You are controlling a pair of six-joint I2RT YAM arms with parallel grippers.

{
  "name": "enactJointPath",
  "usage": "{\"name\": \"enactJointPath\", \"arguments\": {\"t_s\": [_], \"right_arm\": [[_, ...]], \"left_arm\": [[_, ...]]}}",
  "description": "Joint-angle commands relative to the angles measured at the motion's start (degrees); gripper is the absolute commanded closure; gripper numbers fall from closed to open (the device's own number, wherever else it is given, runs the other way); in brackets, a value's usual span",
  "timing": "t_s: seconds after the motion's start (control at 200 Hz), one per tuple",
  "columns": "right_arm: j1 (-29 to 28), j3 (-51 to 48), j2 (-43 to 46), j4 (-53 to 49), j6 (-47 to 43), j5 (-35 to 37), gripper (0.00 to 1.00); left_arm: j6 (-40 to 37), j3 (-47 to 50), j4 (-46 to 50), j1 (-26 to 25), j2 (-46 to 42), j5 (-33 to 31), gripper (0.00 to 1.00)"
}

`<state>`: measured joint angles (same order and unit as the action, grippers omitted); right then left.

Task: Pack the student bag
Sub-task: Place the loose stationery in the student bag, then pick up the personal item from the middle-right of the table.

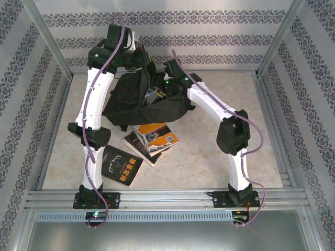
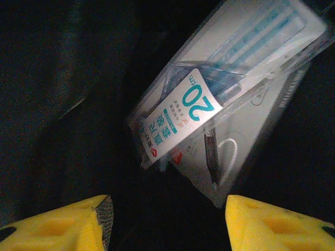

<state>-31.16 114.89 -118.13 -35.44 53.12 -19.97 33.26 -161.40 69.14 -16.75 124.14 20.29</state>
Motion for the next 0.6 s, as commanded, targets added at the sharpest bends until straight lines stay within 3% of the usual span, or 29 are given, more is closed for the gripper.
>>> {"name": "enactJointPath", "arguments": {"t_s": [0.0,0.19,0.3,0.595], "right_arm": [[0.57,2.88,4.66,-10.44,-8.9,4.32,0.41],[1.22,6.48,7.75,-21.04,-14.09,11.88,0.43],[2.41,7.08,9.67,-25.59,-17.47,12.82,0.42],[7.66,-9.3,21.73,-26.63,-22.98,17.88,0.41]], "left_arm": [[0.69,-2.67,-1.42,0.68,-1.63,-1.94,1.0],[0.71,-2.6,-0.31,0.59,-1.91,-4.8,1.0],[-0.01,-2.67,3.12,0.65,-1.79,-8.56,1.0],[-2.77,-2.68,5.48,-0.23,-0.4,-12.77,1.0]]}}
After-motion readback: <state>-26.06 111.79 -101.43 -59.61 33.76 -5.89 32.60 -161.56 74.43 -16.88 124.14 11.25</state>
